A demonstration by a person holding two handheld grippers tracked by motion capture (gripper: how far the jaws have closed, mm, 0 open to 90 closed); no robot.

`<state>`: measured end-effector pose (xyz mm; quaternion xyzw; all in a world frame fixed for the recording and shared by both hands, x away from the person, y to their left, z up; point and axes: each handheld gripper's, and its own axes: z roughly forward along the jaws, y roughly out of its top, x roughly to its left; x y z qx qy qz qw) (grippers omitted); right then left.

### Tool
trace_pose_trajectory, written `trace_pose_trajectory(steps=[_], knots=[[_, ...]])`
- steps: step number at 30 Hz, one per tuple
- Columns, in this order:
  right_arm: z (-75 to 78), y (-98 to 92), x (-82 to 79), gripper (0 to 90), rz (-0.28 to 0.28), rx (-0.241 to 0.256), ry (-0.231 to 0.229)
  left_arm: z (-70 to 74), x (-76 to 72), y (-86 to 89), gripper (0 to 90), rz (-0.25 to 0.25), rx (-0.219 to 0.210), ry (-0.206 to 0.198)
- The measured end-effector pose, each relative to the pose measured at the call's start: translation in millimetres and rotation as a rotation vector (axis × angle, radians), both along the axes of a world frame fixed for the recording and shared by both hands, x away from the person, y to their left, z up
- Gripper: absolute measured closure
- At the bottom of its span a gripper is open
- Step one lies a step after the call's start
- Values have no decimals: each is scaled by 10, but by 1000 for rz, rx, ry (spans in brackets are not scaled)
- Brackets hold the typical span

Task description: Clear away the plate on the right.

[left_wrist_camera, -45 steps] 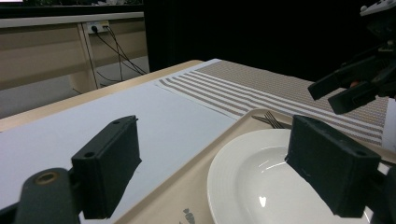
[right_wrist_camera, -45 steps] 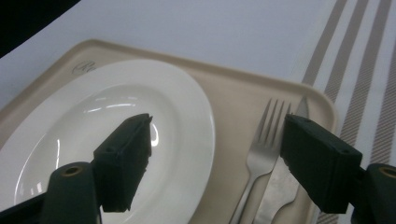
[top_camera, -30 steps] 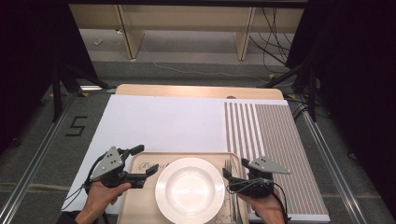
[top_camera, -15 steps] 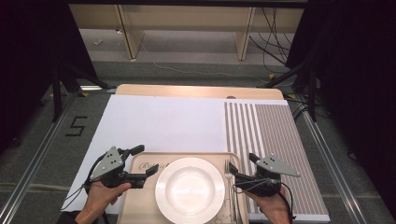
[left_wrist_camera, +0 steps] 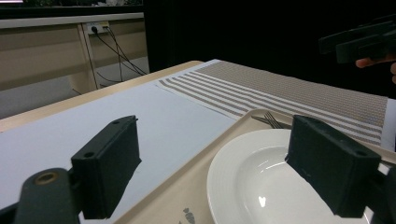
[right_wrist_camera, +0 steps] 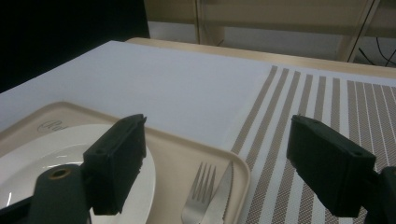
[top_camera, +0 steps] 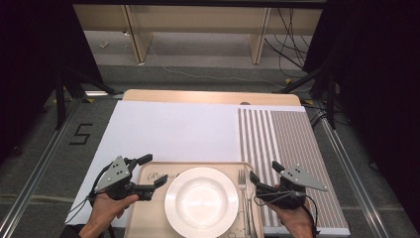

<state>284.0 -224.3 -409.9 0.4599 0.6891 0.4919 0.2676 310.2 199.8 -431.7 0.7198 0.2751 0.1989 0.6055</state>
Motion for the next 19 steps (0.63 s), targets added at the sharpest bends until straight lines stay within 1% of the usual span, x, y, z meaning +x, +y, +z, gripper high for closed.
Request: trace_pose_trajectory(steps=[1,2,4,8,10,11,12,13,14,15,16,19], knots=[[6,-7,-15,205,10,-3,20,2,-4,-3,163,4,6,4],[-1,-8,-9,206,6,-10,7,2,-3,-7,163,4,9,5],[-5,-7,-12,205,11,-9,9,0,-2,-11,163,1,13,4],[1,1,-28,205,20,-6,29,2,-8,-6,163,5,9,3],[-7,11,-23,206,22,1,19,2,-8,-4,163,4,9,2],[-6,10,-23,206,20,-10,17,1,-8,-5,163,5,9,3],[-7,14,-24,205,29,-2,25,1,-7,-5,163,4,11,4],[-8,10,-18,205,25,-9,18,0,-4,-5,163,4,12,4],[-21,20,-11,205,18,-7,20,0,-3,-6,163,4,12,4],[-15,24,-18,205,9,-7,35,1,-3,-6,164,4,11,4],[-14,15,-17,205,18,-7,31,1,-4,-6,163,4,11,4],[-8,10,-25,206,21,-2,40,2,-6,-7,163,3,13,3]])
